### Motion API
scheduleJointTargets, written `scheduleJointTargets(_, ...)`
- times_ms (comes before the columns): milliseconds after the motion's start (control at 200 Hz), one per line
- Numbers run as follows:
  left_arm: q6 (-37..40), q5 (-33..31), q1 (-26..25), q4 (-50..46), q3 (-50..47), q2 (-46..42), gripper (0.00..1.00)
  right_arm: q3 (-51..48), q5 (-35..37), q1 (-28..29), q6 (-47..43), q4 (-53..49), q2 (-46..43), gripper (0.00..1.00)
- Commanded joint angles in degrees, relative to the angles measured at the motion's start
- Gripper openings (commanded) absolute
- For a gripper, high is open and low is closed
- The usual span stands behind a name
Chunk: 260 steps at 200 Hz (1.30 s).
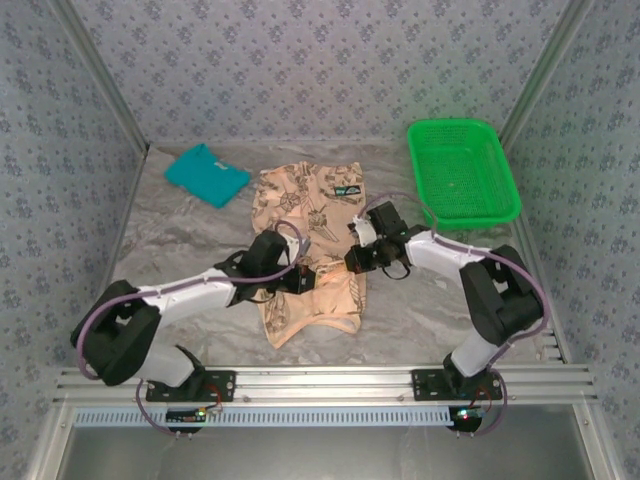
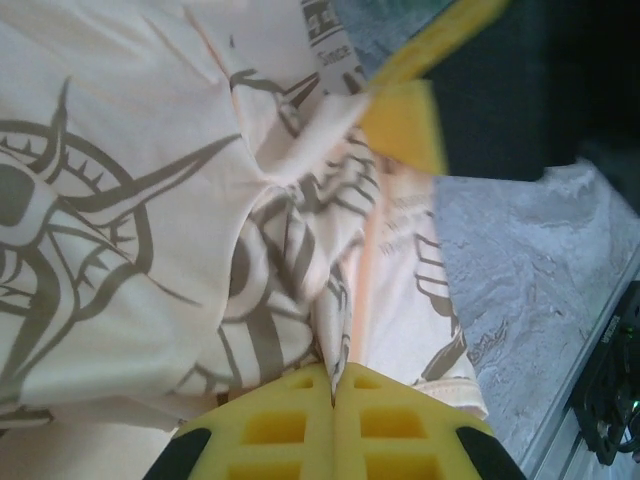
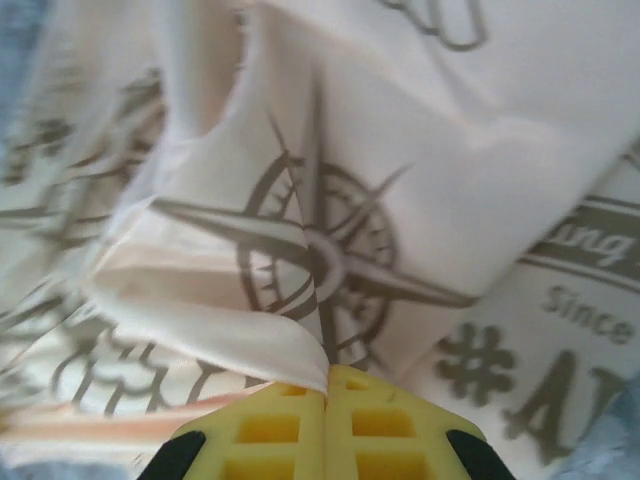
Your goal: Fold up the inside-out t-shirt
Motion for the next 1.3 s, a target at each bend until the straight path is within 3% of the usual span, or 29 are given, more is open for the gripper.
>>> scheduleJointTargets(0,3.65,-0.27,-0.14,6.78,-4.76,-3.26,0.01,1.6,13.78,-0.22,4.3,-4.28,3.67,0.0)
scheduleJointTargets(125,6.08,0.37,-0.25,9.25,-6.78,-2.07,0.01,1.73,14.49,-0.01,5.44,-4.5,4.12,0.0)
scheduleJointTargets(320,13.13,2.56,-2.51,14.02,-9.79,-5.1,0.0,1.24,15.48,-0.03,1.41,-7.06,-0.5,0.18)
scheduleJointTargets(400,16.83,1.47,-3.76,15.39,-10.93,-8.95,0.0,1.8,12.09,0.34,-1.52,-9.51,-3.37,0.32)
scheduleJointTargets(485,20.89,1.02,-4.33,14.57,-11.13,-12.49,0.0,2.56,4.89,1.98,-4.27,-11.94,-6.87,0.37)
scheduleJointTargets(630,26.8,1.6,-4.44,8.85,-8.77,-15.35,0.02,2.32,-9.05,5.61,-6.19,-11.18,-10.5,0.41)
scheduleJointTargets(750,29.69,-0.61,-4.41,7.0,-7.73,-15.41,0.01,2.64,-7.18,8.11,-7.04,-10.91,-11.63,0.41)
scheduleJointTargets(1039,31.08,-1.45,-4.92,8.95,-7.44,-12.07,0.01,5.08,-9.15,8.14,-7.2,-11.36,-9.98,0.48)
scheduleJointTargets(1094,30.84,-0.95,-4.95,9.46,-7.42,-11.31,0.02,5.3,-9.71,8.12,-6.8,-10.64,-9.56,0.43)
scheduleJointTargets(1159,30.18,1.24,-5.18,9.68,-7.06,-9.78,0.08,5.86,-4.76,7.88,-5.2,-10.95,-8.73,0.11)
scheduleJointTargets(1199,29.43,2.56,-5.3,9.04,-6.54,-8.48,0.16,5.98,-1.12,6.93,-4.24,-11.78,-7.96,0.0)
scheduleJointTargets(1294,27.05,3.29,-5.32,3.1,-3.43,-5.48,0.45,6.07,4.93,4.24,-1.7,-13.72,-6.68,0.0)
